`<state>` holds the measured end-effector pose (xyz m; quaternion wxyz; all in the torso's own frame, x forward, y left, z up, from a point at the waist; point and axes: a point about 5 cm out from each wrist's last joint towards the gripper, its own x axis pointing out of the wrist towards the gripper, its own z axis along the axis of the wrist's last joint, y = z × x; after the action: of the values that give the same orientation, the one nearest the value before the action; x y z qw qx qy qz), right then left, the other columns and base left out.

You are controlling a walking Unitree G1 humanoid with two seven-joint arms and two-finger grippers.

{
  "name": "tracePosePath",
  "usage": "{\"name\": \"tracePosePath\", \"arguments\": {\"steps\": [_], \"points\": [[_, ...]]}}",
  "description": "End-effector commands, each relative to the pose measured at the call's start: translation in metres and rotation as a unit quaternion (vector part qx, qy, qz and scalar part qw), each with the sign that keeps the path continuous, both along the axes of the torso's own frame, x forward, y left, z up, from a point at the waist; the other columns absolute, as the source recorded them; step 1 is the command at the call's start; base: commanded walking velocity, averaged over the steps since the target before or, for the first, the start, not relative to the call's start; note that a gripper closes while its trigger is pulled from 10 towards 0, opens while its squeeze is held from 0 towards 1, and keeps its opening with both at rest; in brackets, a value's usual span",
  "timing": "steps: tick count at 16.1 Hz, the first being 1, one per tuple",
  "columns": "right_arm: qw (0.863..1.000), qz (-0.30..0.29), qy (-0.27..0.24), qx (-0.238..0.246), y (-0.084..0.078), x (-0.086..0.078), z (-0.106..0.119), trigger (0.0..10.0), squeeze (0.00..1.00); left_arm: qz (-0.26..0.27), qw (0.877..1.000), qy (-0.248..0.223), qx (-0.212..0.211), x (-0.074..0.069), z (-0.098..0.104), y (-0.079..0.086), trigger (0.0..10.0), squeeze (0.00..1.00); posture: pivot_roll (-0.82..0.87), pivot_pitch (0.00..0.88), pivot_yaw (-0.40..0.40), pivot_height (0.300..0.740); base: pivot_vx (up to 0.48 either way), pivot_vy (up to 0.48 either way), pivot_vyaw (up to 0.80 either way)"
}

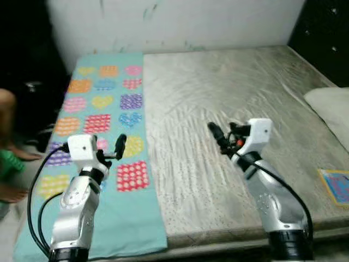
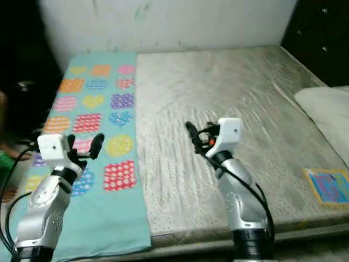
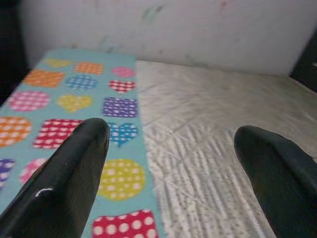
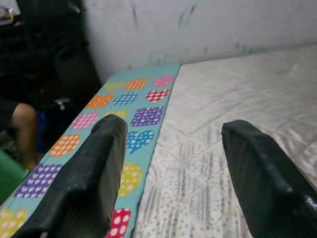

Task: Clean up the room

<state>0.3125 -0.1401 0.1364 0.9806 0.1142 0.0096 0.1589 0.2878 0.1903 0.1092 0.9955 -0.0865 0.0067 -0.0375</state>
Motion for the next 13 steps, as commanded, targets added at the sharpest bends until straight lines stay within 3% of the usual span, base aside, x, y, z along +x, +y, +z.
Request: {"name": "tracePosePath", "arguments": {"steps": [1,13], "points": [[1.000,-0.006,0.006,-0.006,-0.0017,0.0003,-0.0045,10.0,0.00,0.002,1.000,0.007,0.004,0.0000,-0.0025,0.0013,10.0,0.00,-0.16,0.000,0.018,0.740,0.000,0.000,0.00],[1.000,0.005,-0.004,-0.014,0.0077,0.0091,-0.0037,10.0,0.00,0.010,1.000,0.006,0.009,0.0073,-0.0039,0.0028,10.0,0.00,-0.15,0.000,0.003,0.740,0.000,0.000,0.00]]}}
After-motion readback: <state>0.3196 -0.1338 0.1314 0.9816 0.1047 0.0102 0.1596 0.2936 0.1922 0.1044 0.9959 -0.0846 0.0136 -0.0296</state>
